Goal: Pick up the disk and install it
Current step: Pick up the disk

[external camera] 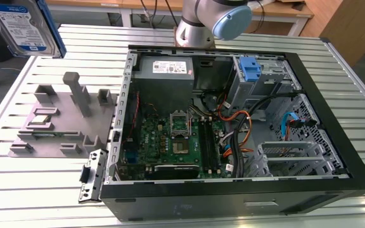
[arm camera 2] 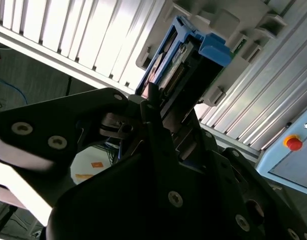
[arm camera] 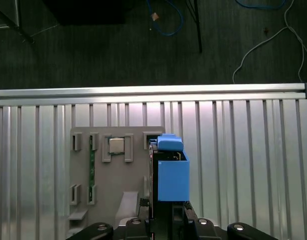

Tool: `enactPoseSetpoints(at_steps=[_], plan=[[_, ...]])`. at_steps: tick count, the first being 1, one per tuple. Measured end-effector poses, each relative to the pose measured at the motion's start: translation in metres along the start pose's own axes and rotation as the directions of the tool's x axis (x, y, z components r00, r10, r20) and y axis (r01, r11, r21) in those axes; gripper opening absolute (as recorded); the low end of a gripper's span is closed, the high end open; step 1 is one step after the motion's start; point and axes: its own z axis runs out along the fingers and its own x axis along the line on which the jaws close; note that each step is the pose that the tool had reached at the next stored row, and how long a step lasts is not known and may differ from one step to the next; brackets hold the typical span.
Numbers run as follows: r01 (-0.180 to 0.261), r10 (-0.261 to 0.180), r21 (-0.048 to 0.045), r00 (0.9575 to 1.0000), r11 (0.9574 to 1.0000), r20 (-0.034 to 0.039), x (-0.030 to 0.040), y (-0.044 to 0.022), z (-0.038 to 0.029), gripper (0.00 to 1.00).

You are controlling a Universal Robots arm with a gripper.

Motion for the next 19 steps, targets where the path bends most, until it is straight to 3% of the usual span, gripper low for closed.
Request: enactPoseSetpoints(at_steps=[4, 19], plan=[[0.000, 0.000, 0.0000, 1.0000, 1.0000, 0.0002, -0.0002, 0.0002, -0.0050, 0.35], [0.000, 0.000, 0.0000, 1.0000, 1.0000, 0.0002, -0.0004, 0.0004, -0.0091, 0.35]])
